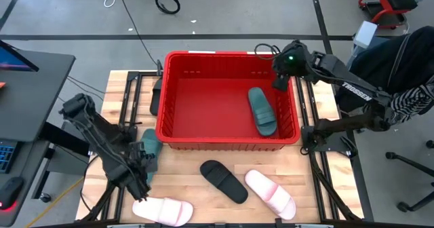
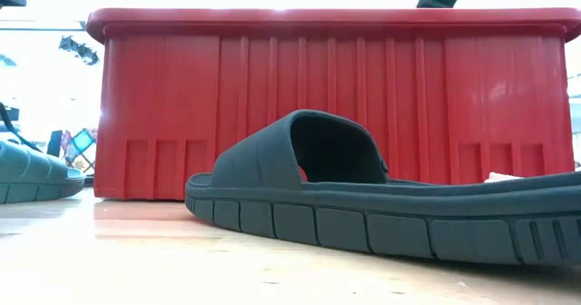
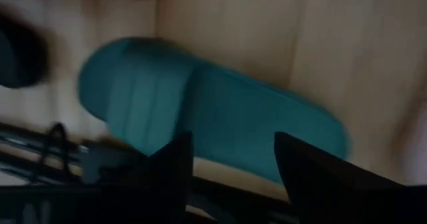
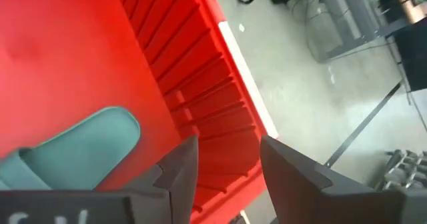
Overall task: Pick and place slides into bin
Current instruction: Put the green slides into the red bin
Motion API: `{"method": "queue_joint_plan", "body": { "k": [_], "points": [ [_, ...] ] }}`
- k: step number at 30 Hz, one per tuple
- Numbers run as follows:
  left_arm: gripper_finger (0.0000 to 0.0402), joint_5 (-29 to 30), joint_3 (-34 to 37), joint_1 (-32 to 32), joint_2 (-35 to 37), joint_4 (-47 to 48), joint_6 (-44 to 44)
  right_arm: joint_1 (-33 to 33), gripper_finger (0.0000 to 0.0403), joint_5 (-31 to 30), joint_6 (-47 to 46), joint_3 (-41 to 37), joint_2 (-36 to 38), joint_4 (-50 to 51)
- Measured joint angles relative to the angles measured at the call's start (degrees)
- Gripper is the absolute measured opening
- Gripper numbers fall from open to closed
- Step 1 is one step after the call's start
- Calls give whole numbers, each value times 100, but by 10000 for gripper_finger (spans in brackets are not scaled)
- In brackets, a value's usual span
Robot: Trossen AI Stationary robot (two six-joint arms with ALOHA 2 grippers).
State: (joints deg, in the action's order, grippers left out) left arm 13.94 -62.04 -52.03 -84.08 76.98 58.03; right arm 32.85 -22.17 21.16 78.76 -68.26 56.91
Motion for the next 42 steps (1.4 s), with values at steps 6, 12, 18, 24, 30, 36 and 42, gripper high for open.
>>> {"method": "queue_joint_plan", "body": {
  "k": [6,12,18,24,30,36,42],
  "points": [
    [232,451,488,8,-198,16,276,1,169,-4,5,0,367,-5],
    [219,446,1128,16,-227,-71,-207,6,169,-17,-4,0,520,-28],
    [197,451,1627,22,-220,-100,-290,4,168,-28,-57,0,526,-68],
    [129,465,1860,22,-220,-442,-282,6,168,-40,-476,0,526,-181],
    [16,548,1801,22,-220,-487,-318,5,168,-39,-800,0,524,-224],
    [24,552,1184,-59,-220,347,-589,4,168,-37,-814,0,524,-219],
    [14,534,-93,-196,-220,618,-1212,4,168,-35,-817,0,522,-215]
  ]
}}
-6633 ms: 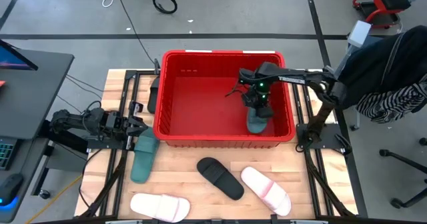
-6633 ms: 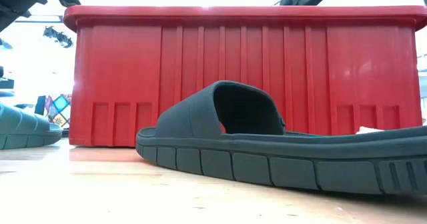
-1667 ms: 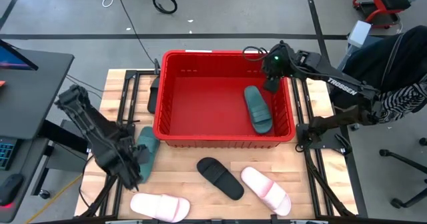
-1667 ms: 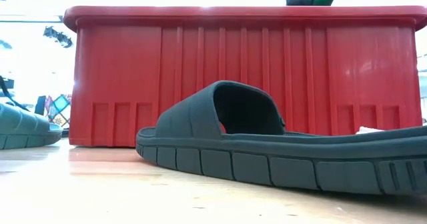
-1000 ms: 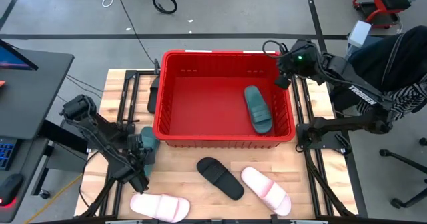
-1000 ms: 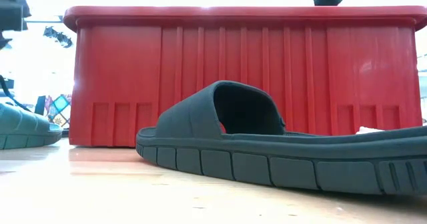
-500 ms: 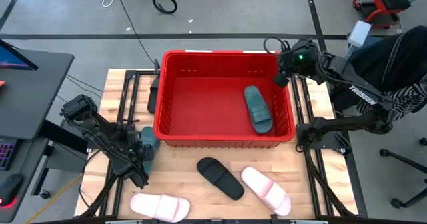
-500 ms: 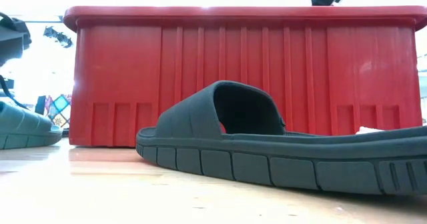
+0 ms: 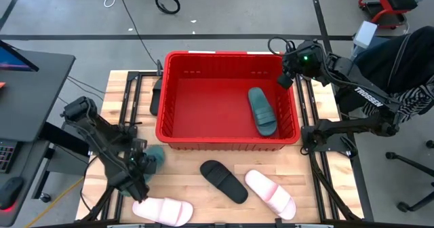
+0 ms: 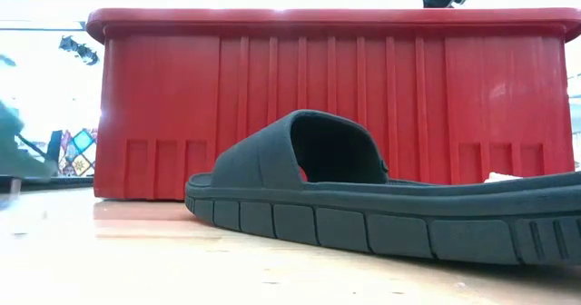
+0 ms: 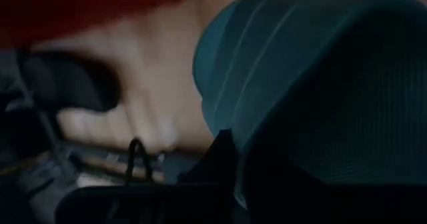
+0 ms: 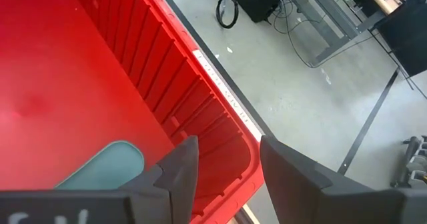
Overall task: Pick and place slides into bin
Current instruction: Put the green slides into the red bin
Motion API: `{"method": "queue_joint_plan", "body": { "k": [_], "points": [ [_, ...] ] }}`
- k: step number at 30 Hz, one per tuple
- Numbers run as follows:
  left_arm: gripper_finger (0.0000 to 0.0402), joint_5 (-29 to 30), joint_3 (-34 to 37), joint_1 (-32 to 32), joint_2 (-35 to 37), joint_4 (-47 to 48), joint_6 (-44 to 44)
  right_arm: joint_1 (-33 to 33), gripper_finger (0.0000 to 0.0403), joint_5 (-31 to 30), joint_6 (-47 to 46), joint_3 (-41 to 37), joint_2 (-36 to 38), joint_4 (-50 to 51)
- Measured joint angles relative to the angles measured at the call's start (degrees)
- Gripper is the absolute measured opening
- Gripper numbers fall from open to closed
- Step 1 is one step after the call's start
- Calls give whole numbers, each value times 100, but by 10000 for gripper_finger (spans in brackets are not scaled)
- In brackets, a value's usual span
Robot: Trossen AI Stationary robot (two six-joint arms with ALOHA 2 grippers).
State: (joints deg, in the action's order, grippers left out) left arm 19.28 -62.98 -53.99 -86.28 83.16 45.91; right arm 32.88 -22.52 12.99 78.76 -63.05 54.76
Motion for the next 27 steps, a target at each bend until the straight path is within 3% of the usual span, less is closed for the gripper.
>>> {"method": "queue_joint_plan", "body": {
  "k": [15,19,23,27],
  "points": [
    [19,148,-2490,264,44,7,377,0,168,417,287,0,0,-528],
    [27,149,-3236,481,44,-132,293,-31,168,1063,506,0,0,-714],
    [13,565,-3886,834,85,-140,439,-422,169,1632,525,0,-2,-842],
    [13,1114,-4145,1236,397,-230,440,-1136,169,1705,509,0,-2,-1133]
  ]
}}
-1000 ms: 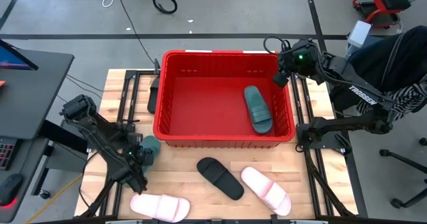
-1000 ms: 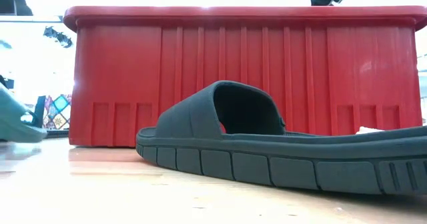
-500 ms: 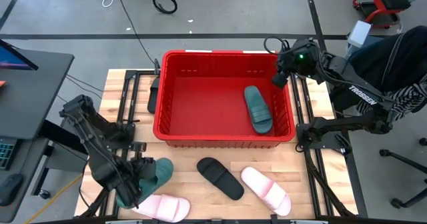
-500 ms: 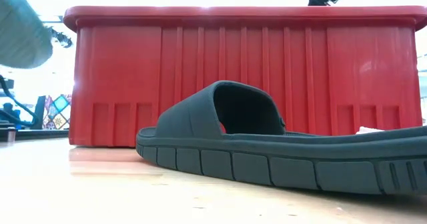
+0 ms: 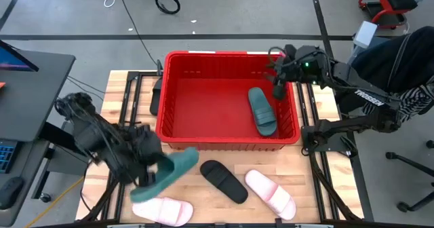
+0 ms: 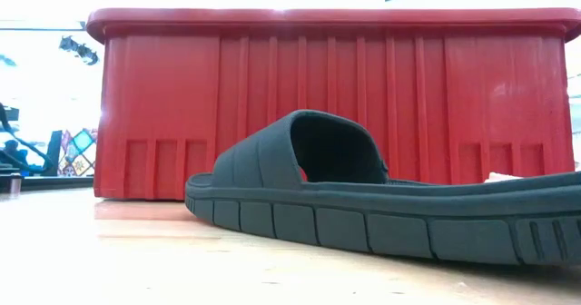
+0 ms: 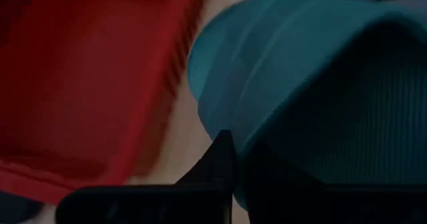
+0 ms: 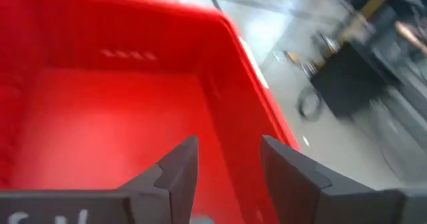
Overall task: Pick and place slides into bin
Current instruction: Put the green slides into the red bin
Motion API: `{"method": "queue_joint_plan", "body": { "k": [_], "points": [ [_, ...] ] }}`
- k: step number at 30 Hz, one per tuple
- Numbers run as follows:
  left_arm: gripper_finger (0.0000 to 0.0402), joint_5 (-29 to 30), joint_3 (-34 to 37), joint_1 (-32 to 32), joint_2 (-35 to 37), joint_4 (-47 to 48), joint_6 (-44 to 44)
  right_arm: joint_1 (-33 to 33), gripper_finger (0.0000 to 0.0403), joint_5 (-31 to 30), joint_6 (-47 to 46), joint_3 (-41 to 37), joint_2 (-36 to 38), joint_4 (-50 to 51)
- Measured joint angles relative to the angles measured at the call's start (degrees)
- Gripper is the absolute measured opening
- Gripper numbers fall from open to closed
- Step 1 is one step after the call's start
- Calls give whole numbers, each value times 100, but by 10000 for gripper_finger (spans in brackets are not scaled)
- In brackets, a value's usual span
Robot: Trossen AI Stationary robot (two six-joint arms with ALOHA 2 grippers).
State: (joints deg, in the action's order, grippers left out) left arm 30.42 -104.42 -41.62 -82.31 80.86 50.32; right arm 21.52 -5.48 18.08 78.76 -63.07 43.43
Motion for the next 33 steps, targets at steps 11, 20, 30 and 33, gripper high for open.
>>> {"method": "queue_joint_plan", "body": {
  "k": [11,20,30,33],
  "points": [
    [13,-13,136,2046,705,-855,-245,-2036,215,-264,-1063,0,-165,-1971],
    [16,-1331,146,3786,193,-2370,-1345,-2856,314,-252,-642,856,-1201,-2278],
    [25,-1478,146,4350,-731,-3048,-1649,-2778,328,89,154,3185,-2542,380],
    [14,-1594,146,4423,-885,-3409,-1651,-2719,322,144,501,3412,-2784,927]
  ]
}}
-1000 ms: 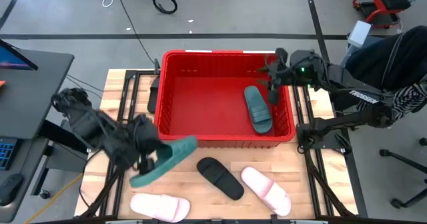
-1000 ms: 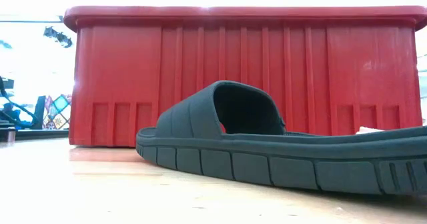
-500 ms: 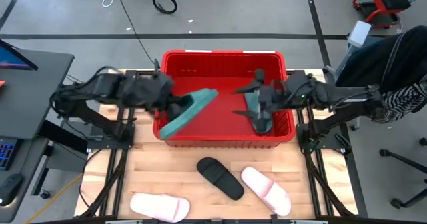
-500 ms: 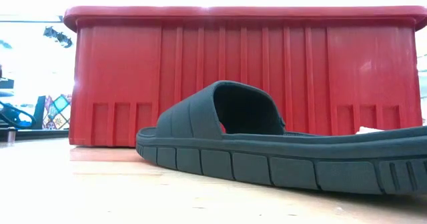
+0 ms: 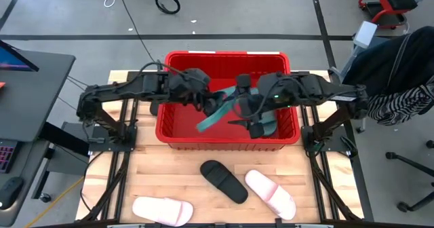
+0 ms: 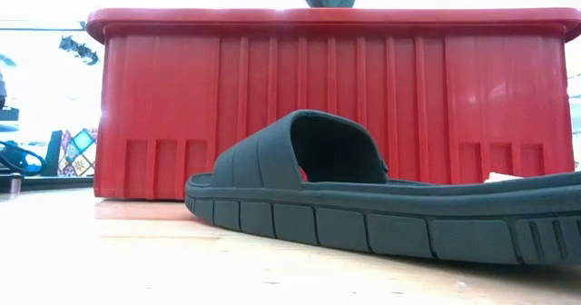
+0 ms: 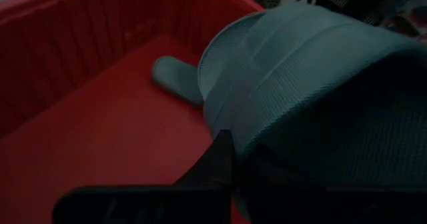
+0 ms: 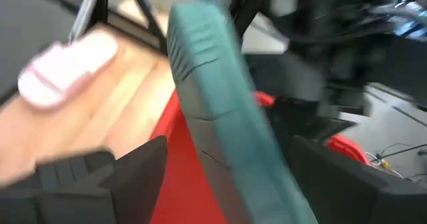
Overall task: Pick and place slides into bin
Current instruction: Put the green slides into the red bin
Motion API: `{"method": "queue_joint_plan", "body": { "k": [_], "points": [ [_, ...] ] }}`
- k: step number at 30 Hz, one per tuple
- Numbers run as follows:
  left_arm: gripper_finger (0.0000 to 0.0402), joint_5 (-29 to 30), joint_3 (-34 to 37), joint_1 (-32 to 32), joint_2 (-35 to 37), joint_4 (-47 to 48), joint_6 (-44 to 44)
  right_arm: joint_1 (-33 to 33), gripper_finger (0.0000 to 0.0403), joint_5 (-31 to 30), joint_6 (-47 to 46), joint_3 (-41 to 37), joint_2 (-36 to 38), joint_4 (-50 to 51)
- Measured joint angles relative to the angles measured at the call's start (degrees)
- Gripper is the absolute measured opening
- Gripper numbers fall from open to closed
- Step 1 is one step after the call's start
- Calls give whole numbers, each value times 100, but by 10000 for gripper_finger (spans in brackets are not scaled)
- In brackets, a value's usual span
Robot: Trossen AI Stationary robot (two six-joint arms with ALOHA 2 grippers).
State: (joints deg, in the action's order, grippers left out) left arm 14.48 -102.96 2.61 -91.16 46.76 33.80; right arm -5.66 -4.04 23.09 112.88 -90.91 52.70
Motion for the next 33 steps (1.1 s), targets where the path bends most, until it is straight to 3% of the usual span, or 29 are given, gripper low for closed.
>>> {"method": "queue_joint_plan", "body": {
  "k": [4,8,12,16,23,28,33],
  "points": [
    [15,-411,0,63,-84,-283,-12,86,314,-49,415,9,-154,177],
    [30,-428,0,49,-106,-234,-135,197,301,-50,551,9,-199,167],
    [20,-416,1,49,-111,-234,-197,311,271,2,733,9,-199,167],
    [15,-415,0,49,-111,-280,-421,415,215,260,824,9,-199,186],
    [55,-424,0,57,-95,-594,-651,608,84,897,509,6,-230,242],
    [87,-446,0,164,7,-609,-750,767,80,1380,226,6,-232,253],
    [151,-649,-1,307,351,-577,-871,1054,80,1621,-294,6,-232,714]
  ]
}}
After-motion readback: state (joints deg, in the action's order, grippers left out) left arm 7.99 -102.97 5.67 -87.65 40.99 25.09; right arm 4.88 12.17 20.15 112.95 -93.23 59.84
